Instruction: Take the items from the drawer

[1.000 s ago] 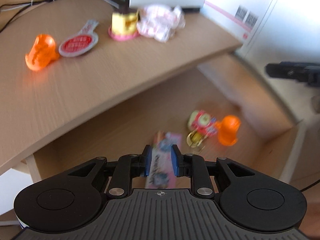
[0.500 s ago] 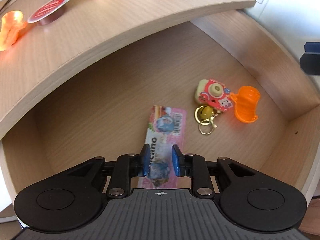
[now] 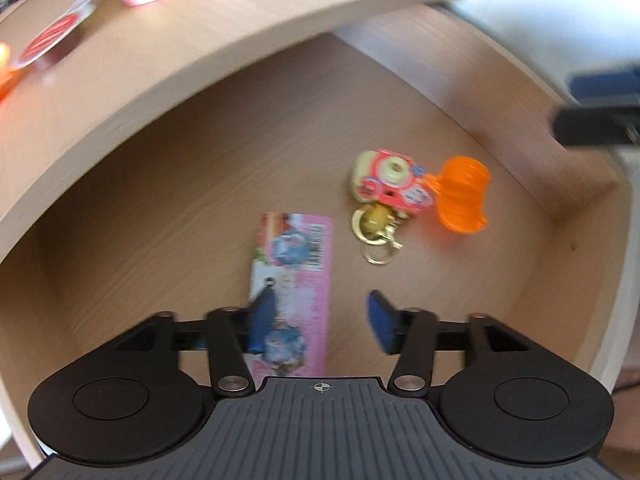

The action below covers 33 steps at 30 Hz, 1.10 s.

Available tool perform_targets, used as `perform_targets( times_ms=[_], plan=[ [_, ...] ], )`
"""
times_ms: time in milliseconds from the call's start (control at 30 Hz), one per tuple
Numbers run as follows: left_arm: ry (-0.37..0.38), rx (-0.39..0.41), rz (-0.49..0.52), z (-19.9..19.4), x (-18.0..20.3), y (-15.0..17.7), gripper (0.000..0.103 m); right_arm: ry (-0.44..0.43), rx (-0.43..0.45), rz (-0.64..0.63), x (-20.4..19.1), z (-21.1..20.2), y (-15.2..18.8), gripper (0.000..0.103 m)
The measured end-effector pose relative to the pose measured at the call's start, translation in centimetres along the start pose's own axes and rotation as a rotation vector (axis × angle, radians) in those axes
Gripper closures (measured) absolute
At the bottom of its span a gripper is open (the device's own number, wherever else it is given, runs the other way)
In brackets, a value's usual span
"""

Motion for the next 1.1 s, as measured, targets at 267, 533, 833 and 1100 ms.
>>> perform_targets(
  times_ms=[267, 533, 833, 1100],
  plan=[
    [-0.071, 0.073, 0.056, -1.1, 0.0, 0.0, 0.036, 0.015, -0.001, -0.023, 0.0, 0.2, -0.2, 0.018],
    [-0.127, -0.025, 0.014, 1.0, -1.8, 0.4, 0.035, -0.023, -0.132, -0.011, 0.4, 2.6, 0.4, 0.018],
    [-0.093, -0.046, -0.088, 1.2, -3.0, 0.7, 0.054, 0.033, -0.35, -0.208, -2.9, 9.8, 0.8, 0.018],
    [-0.005, -0.026, -0.206, -1.0, -4.0, 1.8, 0.055, 0.048, -0.427, -0.241, -3.9, 12.0, 1.5, 0.044]
  ],
)
Point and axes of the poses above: each gripper's, at about its wrist camera, not at the fingertips, and z roughly the way its jaws point, x to its right, y to its underside, the point moved 6 cm from there along z, roughly the way its jaws point, and after that the axes turned 1 degree about z, right-handed, at the moved point
